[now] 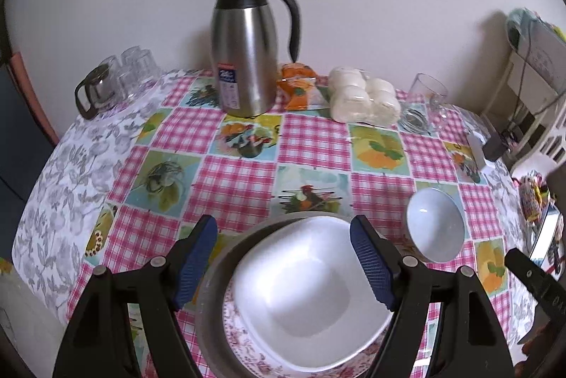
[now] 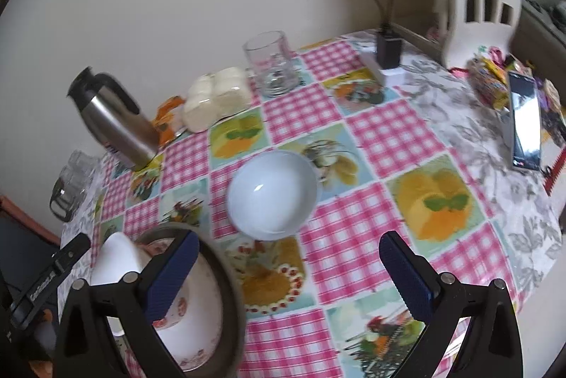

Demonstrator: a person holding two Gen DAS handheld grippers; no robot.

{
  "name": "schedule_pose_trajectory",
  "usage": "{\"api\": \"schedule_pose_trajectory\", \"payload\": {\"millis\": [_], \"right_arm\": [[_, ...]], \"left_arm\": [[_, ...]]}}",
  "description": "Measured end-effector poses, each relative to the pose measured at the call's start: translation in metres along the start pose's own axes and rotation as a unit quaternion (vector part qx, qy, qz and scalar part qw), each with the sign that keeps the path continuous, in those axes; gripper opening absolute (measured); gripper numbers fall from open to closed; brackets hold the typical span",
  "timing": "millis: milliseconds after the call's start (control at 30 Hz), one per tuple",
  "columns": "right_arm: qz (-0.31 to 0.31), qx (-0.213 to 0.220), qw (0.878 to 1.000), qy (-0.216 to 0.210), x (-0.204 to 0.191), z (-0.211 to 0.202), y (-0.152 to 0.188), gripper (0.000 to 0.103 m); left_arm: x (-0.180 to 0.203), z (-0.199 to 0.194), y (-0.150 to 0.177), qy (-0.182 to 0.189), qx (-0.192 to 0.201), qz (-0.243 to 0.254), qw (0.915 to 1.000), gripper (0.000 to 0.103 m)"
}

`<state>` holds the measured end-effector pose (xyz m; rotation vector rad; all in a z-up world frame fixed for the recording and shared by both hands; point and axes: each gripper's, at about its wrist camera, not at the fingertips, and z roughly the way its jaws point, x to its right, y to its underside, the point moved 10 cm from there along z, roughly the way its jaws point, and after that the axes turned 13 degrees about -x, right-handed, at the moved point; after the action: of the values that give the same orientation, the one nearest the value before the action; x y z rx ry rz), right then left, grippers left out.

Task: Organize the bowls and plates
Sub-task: 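Move both open tools to the white round bowl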

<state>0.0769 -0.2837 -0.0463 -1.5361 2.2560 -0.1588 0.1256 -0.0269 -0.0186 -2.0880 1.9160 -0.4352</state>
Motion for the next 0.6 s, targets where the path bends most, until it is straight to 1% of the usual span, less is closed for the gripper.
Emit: {"api": "schedule_pose_trajectory", "payload": {"millis": [133, 300, 400, 500, 600], "right_arm": [[0.022, -0.002, 1.000, 0.008, 0.026, 0.000, -0.005, 0.103], [0.050, -0.007, 0.999, 0.007, 0.051, 0.003, -0.009, 0.103], [0.064, -0.011, 0.998, 0.006, 0.065, 0.006, -0.012, 0.103], [0.078, -0.023, 0.997, -0.012, 0.075, 0.016, -0.014, 0.103], [0.083, -0.031, 0.996, -0.011, 0.081, 0.025, -0.015, 0.103]], "left_arm": [[0.021, -0.001, 0.000, 0.003, 0.000, 0.023, 0.9997, 0.078], [0.059, 0.000, -0.001, 0.013, -0.003, 0.067, 0.9977, 0.078], [0.085, 0.004, 0.000, 0.023, -0.009, 0.094, 0.9953, 0.078], [0.110, 0.010, 0.000, 0.026, -0.014, 0.125, 0.9917, 0.078], [0.132, 0.023, 0.001, 0.033, -0.032, 0.144, 0.9885, 0.078]]}}
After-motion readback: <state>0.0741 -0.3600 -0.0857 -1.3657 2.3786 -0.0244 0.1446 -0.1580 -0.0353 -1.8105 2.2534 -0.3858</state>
